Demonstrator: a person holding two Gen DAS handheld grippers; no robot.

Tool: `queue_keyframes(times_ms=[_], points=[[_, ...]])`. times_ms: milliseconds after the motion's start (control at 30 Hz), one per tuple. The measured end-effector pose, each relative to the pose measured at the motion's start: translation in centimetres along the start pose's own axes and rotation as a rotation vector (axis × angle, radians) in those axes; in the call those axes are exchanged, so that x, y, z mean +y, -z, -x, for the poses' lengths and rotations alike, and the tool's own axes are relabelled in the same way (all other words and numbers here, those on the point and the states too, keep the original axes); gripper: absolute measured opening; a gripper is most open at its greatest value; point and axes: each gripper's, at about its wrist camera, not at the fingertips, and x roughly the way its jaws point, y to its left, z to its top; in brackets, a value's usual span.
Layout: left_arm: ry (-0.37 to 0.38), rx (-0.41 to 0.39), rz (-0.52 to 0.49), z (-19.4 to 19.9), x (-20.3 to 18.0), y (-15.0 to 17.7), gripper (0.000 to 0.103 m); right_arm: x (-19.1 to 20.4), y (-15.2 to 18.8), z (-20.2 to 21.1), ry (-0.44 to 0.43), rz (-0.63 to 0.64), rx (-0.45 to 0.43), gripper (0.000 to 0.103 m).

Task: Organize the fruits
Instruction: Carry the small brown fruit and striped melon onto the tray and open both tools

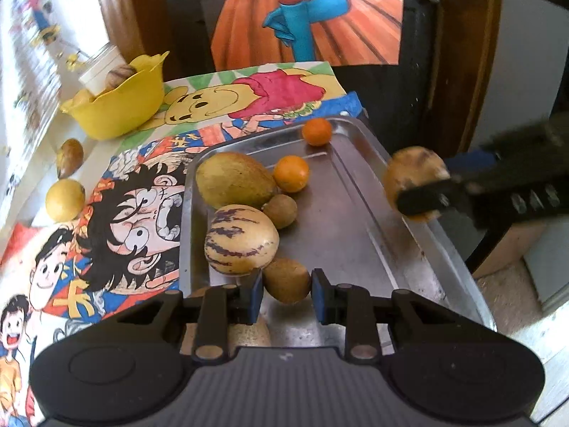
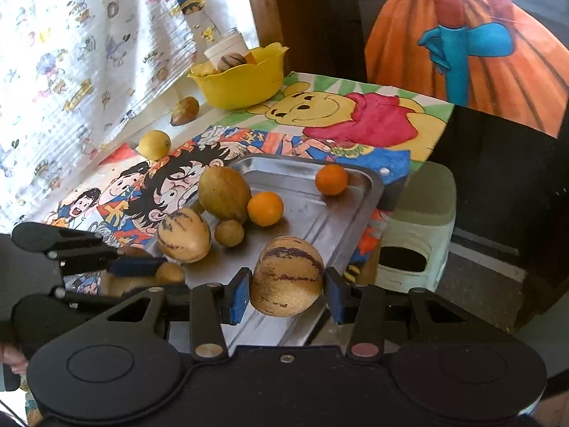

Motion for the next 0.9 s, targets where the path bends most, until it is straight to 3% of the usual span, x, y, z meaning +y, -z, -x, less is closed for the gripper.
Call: queue_keyframes(times_ms=[200,767,900], points=[[-0.033,0.020,-0.065,-0.8,-0.9,0.0,0.031,-0.2,-1.2,-2.0,-0.022,0.039,0.031,0.046],[-0.025,0.032,-0.053,-0.9,-0.7,-0.1,0.033,-0.1,-1.6,-3.6,-0.041,0.037,0.067,0.047],[0.019,0.011,-0.033,-0.1,0.1,-0.1,0.042,-0.5,-1.3,-3.1,-0.054,-0.005,0.059,0.048]])
